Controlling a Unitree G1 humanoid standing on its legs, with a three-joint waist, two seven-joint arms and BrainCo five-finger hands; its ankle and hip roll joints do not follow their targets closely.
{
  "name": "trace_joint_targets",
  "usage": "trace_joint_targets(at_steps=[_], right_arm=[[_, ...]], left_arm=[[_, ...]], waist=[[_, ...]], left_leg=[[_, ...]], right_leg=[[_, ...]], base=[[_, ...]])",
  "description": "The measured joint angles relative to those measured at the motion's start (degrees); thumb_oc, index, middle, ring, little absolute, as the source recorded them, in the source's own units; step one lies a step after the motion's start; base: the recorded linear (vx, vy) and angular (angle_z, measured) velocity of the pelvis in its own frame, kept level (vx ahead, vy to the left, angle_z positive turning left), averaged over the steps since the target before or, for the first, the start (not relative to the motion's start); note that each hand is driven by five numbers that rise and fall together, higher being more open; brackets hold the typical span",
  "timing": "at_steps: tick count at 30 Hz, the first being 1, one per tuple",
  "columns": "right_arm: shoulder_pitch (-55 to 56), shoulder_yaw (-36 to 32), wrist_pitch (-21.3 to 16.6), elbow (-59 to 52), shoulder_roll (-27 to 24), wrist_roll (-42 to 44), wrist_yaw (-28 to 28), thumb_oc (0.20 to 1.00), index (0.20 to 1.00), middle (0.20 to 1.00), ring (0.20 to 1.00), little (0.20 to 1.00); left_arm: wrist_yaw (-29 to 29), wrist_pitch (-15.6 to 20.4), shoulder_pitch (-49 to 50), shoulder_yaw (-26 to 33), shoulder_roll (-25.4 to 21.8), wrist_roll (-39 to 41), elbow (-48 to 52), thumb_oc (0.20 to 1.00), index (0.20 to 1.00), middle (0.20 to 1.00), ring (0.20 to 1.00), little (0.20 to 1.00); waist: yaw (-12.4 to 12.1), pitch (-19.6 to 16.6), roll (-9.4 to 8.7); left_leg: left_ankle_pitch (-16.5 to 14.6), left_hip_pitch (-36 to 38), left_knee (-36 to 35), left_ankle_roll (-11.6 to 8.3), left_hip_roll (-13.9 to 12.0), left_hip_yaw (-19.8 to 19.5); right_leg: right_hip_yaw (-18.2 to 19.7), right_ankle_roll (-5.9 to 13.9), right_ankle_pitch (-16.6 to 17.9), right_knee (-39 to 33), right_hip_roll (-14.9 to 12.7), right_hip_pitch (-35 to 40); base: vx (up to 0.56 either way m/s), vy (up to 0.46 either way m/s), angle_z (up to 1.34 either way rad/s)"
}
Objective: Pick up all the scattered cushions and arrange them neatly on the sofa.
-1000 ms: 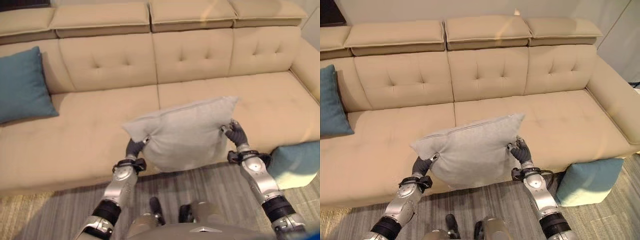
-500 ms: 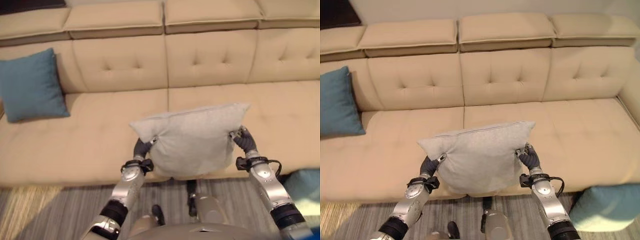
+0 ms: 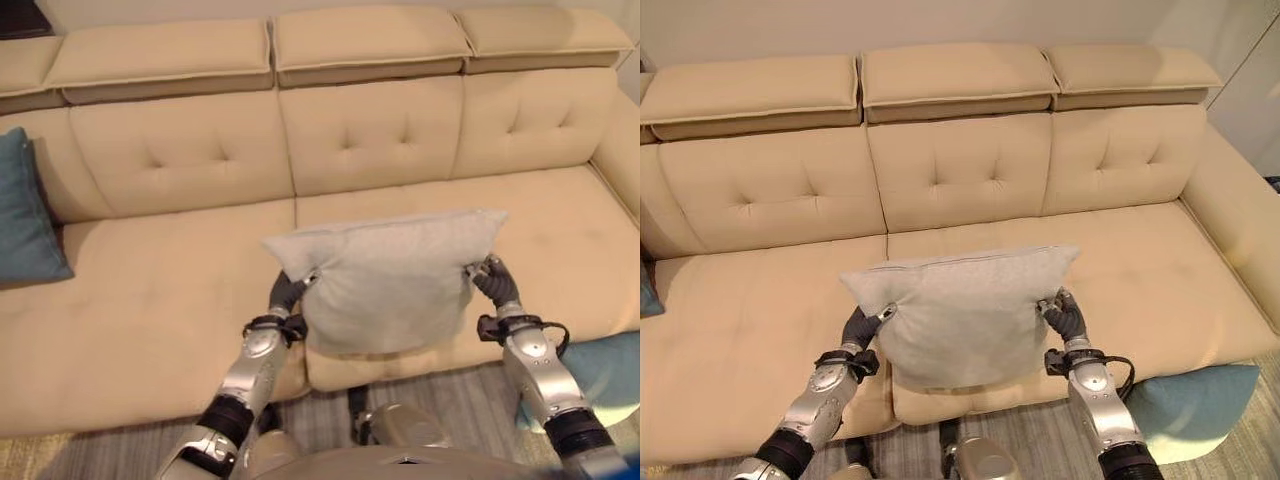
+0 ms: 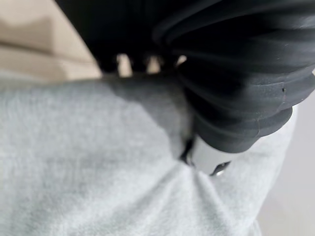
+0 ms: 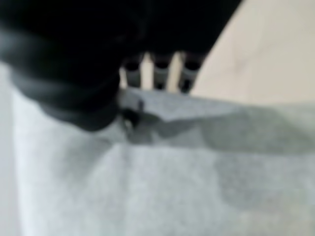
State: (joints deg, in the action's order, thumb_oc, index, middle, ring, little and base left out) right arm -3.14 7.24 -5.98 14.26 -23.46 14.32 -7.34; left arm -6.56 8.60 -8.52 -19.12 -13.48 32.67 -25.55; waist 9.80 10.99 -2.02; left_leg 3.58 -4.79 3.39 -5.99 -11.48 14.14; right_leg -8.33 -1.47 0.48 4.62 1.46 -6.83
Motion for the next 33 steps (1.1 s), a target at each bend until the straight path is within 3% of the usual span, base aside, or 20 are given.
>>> trace_joint_targets(at_steps=[1, 2, 4, 7, 8, 11, 15, 22, 25, 33], right_arm=[[-1.80, -0.09, -0.01, -0.03, -0.82, -0.01, -0.13, 0.200, 0.200, 0.200, 0.200, 0.200], [-2.01, -0.11, -0.13, -0.20, -1.26, -0.01, -0.13, 0.200, 0.200, 0.200, 0.200, 0.200], [-2.37, -0.04, -0.10, -0.51, -1.51, -0.06, -0.33, 0.200, 0.200, 0.200, 0.200, 0.200], [-3.80, 0.32, -0.10, -1.93, -1.55, -0.06, -0.27, 0.200, 0.200, 0.200, 0.200, 0.200], [-4.67, 1.28, -0.10, -2.59, -0.85, -0.06, -0.21, 0.200, 0.200, 0.200, 0.200, 0.200], [-7.98, 2.57, -0.08, -2.09, -0.16, -0.04, -0.63, 0.200, 0.200, 0.200, 0.200, 0.200], [-11.40, 2.95, -0.12, -2.04, -0.14, -0.03, -1.28, 0.200, 0.200, 0.200, 0.200, 0.200], [-27.22, 5.91, -0.16, 1.69, -2.65, 0.11, -4.98, 0.200, 0.200, 0.200, 0.200, 0.200], [-34.40, 8.33, -0.08, 4.64, -5.08, 0.14, -6.97, 0.200, 0.200, 0.200, 0.200, 0.200], [-50.08, 13.47, -0.28, 13.63, -7.50, 2.39, -10.32, 0.200, 0.200, 0.200, 0.200, 0.200]], left_arm=[[0.00, 0.00, -0.56, 0.06, 0.11, 0.00, 0.00, 0.200, 0.200, 0.200, 0.200, 0.200], [0.00, 0.00, -0.85, 0.06, 0.52, -0.02, 0.01, 0.200, 0.200, 0.200, 0.200, 0.200], [-0.01, 0.05, -1.83, 0.14, -0.76, -0.04, 0.04, 0.200, 0.200, 0.200, 0.200, 0.200], [-0.03, 0.14, -2.18, 1.36, -1.12, -0.06, 0.20, 0.200, 0.200, 0.200, 0.200, 0.200], [-0.08, 0.26, -2.49, 2.38, -3.48, -0.06, 0.99, 0.200, 0.200, 0.200, 0.200, 0.200], [-0.31, 0.50, -4.22, 3.76, -4.85, -0.06, 1.17, 0.200, 0.200, 0.200, 0.200, 0.200], [-1.38, 0.77, -6.40, 4.60, -5.00, -0.18, 1.23, 0.200, 0.200, 0.200, 0.200, 0.200], [-7.60, 2.39, -16.68, 6.23, -6.22, -0.77, 1.17, 0.200, 0.200, 0.200, 0.200, 0.200], [-10.41, 3.73, -22.10, 6.34, -6.72, -0.75, 0.53, 0.200, 0.200, 0.200, 0.200, 0.200], [-14.32, 5.94, -40.43, 2.70, -14.77, -0.74, -5.16, 0.200, 0.200, 0.200, 0.200, 0.200]], waist=[[-0.19, 0.16, 1.60], [-0.09, 0.25, 2.43], [-0.94, 0.65, 0.84], [-1.67, 1.08, 1.31], [-2.53, 1.42, -0.90], [-3.13, 2.42, -0.90], [-3.79, 2.64, -0.93], [-5.40, 3.52, 1.11], [-7.54, 4.04, 1.63], [-9.55, 4.08, 1.69]], left_leg=[[0.48, 0.22, -0.12, 1.77, 0.86, 2.51], [-0.85, 0.25, -0.53, 1.86, 0.92, 3.18], [-2.08, -0.56, 1.36, 3.83, 4.10, 5.87], [-4.38, -2.78, 3.52, 5.98, 5.04, 8.40], [-5.89, -3.81, 6.23, 6.40, 6.93, 9.53], [-5.99, -5.80, 7.63, 6.15, 5.51, 10.38], [-5.25, -6.52, 6.44, 6.30, 5.43, 10.43], [-1.63, -13.32, 3.27, 7.41, 5.88, 8.78], [-1.03, -14.45, 2.63, 7.37, 6.14, 7.88], [0.34, -17.37, 0.82, 7.70, 6.91, 5.99]], right_leg=[[0.26, -0.21, -1.61, 2.82, -0.57, -2.43], [0.21, -0.47, -2.63, 4.97, -0.96, -3.72], [1.02, 1.53, -6.02, 12.24, -5.44, -8.59], [0.23, 2.77, -8.89, 19.44, -10.51, -12.45], [0.86, 6.14, -8.65, 18.59, -15.74, -11.63], [0.43, 6.10, -6.33, 17.19, -15.05, -12.73], [0.17, 6.08, -4.28, 13.25, -14.31, -12.25], [-1.94, 6.03, 0.61, 7.25, -13.61, -16.19], [-2.30, 6.00, 0.72, 7.02, -13.58, -17.14], [-3.96, 6.10, 1.25, 5.26, -13.76, -18.76]], base=[[0.00, 0.154, -0.40], [0.01, 0.291, -0.21], [0.01, 0.158, -0.22], [0.01, 0.084, -0.37], [0.00, 0.125, -0.40], [0.00, 0.038, -0.18], [0.05, 0.010, -0.05], [0.00, -0.030, 0.11], [0.00, -0.044, 0.12], [0.01, -0.013, 0.10]])
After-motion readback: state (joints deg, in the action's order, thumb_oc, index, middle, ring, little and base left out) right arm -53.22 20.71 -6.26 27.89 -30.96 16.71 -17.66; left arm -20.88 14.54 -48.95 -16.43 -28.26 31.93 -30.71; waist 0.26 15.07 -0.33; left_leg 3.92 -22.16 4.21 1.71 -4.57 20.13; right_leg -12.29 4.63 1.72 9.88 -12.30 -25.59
